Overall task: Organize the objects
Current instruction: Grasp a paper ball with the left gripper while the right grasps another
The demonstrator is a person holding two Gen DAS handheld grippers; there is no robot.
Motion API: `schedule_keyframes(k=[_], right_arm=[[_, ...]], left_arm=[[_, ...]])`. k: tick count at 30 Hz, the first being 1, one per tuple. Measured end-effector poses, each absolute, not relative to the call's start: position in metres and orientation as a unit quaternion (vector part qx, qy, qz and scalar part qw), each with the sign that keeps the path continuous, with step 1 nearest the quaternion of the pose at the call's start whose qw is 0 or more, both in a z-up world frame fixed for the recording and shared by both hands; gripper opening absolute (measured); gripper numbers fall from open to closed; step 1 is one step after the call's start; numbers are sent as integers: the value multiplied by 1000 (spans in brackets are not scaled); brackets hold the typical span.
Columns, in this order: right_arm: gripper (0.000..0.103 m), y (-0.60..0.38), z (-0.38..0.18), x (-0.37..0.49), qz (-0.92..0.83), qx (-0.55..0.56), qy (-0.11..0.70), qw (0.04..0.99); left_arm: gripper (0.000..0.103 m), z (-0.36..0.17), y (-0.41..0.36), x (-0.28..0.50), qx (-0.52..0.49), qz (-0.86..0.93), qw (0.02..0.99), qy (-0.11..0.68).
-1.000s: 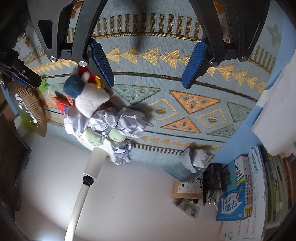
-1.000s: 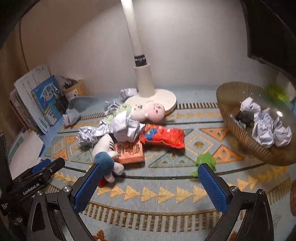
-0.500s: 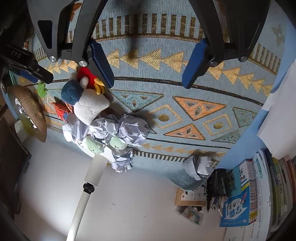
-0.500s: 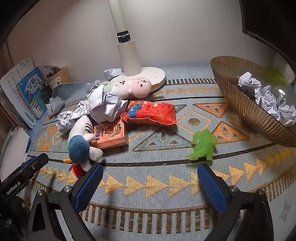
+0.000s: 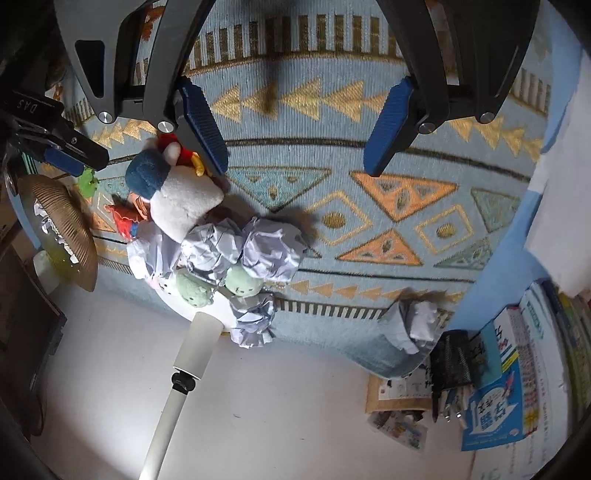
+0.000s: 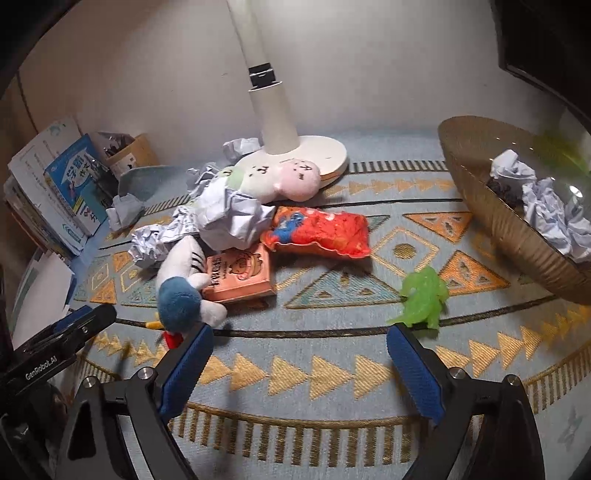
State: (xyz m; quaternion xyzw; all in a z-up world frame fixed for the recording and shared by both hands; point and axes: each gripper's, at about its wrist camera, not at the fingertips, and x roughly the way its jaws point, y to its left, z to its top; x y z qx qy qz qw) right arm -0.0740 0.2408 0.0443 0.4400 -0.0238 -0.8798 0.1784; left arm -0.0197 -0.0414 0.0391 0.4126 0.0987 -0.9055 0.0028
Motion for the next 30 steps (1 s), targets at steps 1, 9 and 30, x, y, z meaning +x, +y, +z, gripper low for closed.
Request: schedule_keyframes(k=[1,9,30], right_arm=[[94,235,49,-78,-877,443,-15,185],[94,193,68,-131,-864,457,33,206],[45,188,79,-134,-873,430,7,230]], left_arm=[[75,43,-44,-28,414,-905,-8,92],[75,22,-53,-95,457,-882,-108,34],[43,51,-55,-85,387,-911,-130,63]])
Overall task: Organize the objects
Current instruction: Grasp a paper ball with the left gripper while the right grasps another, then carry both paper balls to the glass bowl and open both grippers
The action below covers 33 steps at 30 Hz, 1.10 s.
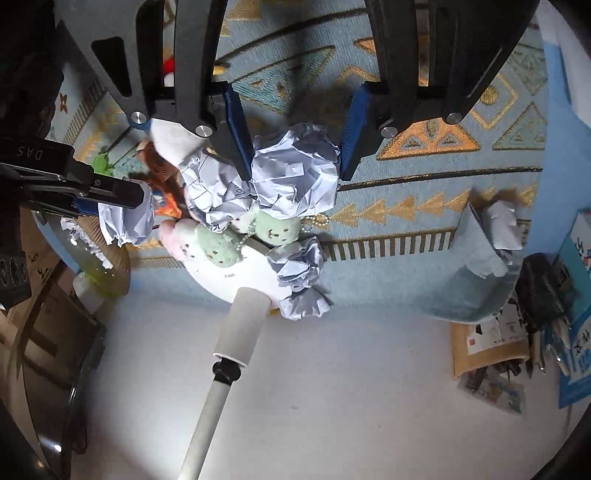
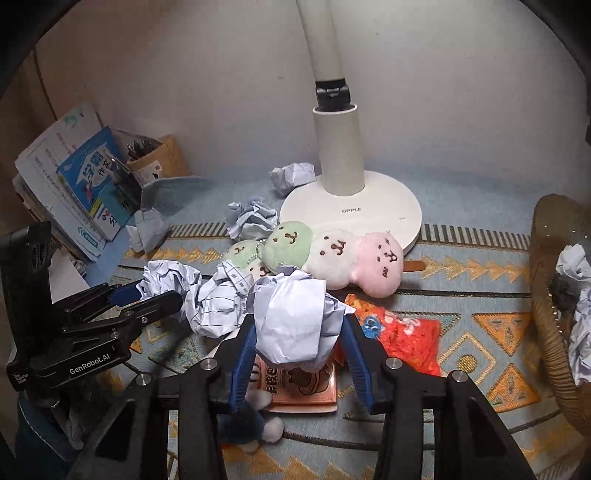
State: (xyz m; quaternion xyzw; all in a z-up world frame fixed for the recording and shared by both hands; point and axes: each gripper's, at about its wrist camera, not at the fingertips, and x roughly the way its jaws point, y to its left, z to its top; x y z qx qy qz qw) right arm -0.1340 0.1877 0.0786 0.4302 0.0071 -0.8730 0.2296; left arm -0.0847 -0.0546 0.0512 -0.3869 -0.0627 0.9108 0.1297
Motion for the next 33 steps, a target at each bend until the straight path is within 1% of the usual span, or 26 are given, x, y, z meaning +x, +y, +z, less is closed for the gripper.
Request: schedule_keyframes(k=[6,10,15,18,20,22,25,30,31,33], right_arm=[[45,219,96,-89,-879,413,13,237],[45,244,81,-59,-875,428,32,223],[45,269,49,-46,-859,464,10,215],[45,275,40,-41,-854,475,6,215],[47,276,38,-38,-852,477,8,215],[54,277,35,-37,-851,482,12,209],[56,278,36,-37,-853,478,7,207],[56,275,38,-36,-857,472,12,206],[51,274,39,-35,-859,469,16,205],[46,272,40,-34,-862,464,28,202]], left_arm=[[43,75,-40,-33,-358,920,130,-87],[43,62,-29,-2,-366,915,131,-109],[43,38,-11,15,-393,903,132,-112],[43,30,1,21,-402,903,123,-95],[43,27,5,24,-404,902,121,-89],[43,25,5,23,-406,901,119,-91],[43,22,2,21,-412,899,113,-99],[43,22,3,21,-412,899,107,-97],[43,23,4,21,-413,900,106,-94],[43,23,7,21,-415,899,105,-93]])
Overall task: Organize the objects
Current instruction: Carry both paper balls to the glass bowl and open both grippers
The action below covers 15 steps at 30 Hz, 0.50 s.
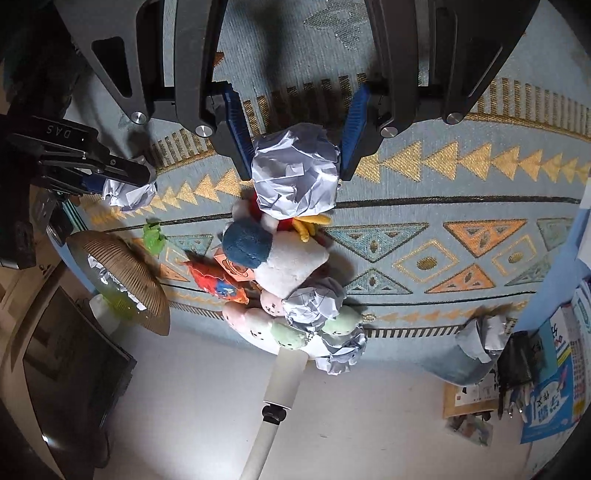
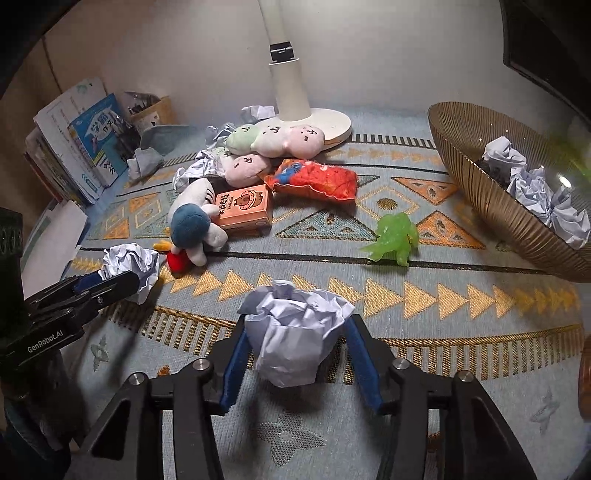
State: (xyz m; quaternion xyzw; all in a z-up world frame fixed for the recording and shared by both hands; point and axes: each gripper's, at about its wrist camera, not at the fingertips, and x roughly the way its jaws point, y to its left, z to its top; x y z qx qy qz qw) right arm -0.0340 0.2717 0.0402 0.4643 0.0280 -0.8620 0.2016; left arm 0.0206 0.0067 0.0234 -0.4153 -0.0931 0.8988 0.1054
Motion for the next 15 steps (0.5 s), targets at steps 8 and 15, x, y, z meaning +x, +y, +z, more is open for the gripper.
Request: schedule_keyframes(k=[8,15], right_arm=[[46,284,67,-29,-882,430,44,188],[46,317,113,-41,-911,383,56,142]], left_arm=[[43,61,44,8,-386,910,137,-66],[43,107,106,-39,-354,913,196,-48]])
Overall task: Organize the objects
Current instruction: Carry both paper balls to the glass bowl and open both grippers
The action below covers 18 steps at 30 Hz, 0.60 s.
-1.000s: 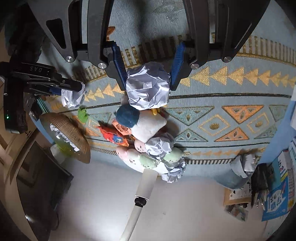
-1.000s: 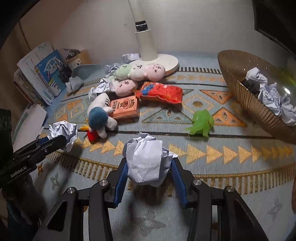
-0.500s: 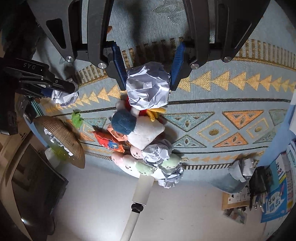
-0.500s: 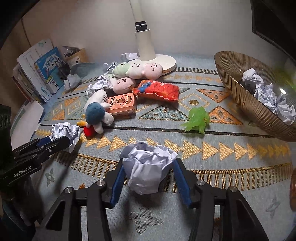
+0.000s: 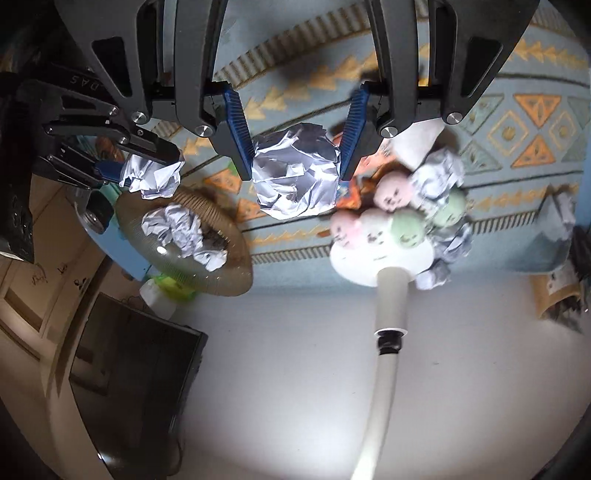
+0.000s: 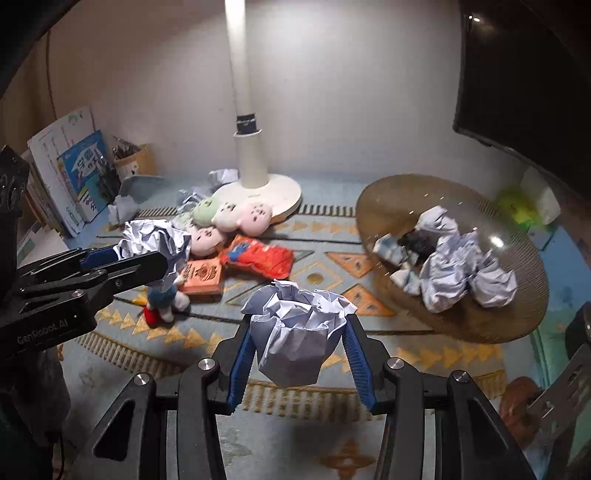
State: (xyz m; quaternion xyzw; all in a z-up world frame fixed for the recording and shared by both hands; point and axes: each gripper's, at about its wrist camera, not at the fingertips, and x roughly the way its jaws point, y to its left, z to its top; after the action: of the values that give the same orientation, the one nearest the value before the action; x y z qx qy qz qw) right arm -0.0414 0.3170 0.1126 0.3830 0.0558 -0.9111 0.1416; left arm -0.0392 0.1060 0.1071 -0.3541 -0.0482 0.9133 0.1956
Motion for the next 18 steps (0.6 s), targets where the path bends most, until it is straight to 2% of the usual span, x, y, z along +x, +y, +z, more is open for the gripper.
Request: schedule_keyframes(k=[4,7,14,15,16,18], right_arm=[[46,360,147,-56,-932,348,51,84],[46,405,167,-73,-939,341,4,45],[46,467,162,-112,-929,361,-82,-13],[47,472,158,-116,-925,368,-97,-12],[54,476,153,-120,-920,376,-111,-9],[71,483,145,-124,-910,392,-138,-7]], left_arm=[[43,128,147,-74,-345,908,232,-50],[43,135,183,-96,-341,905,252,-44],[44,122,251,-133,-363,893,267,-18],[50,119,255,-136,-365,891,268,-22],[65,116,257,-139,-370,888,272,-28],[78,109,258,-143,-385,876,287,-33]])
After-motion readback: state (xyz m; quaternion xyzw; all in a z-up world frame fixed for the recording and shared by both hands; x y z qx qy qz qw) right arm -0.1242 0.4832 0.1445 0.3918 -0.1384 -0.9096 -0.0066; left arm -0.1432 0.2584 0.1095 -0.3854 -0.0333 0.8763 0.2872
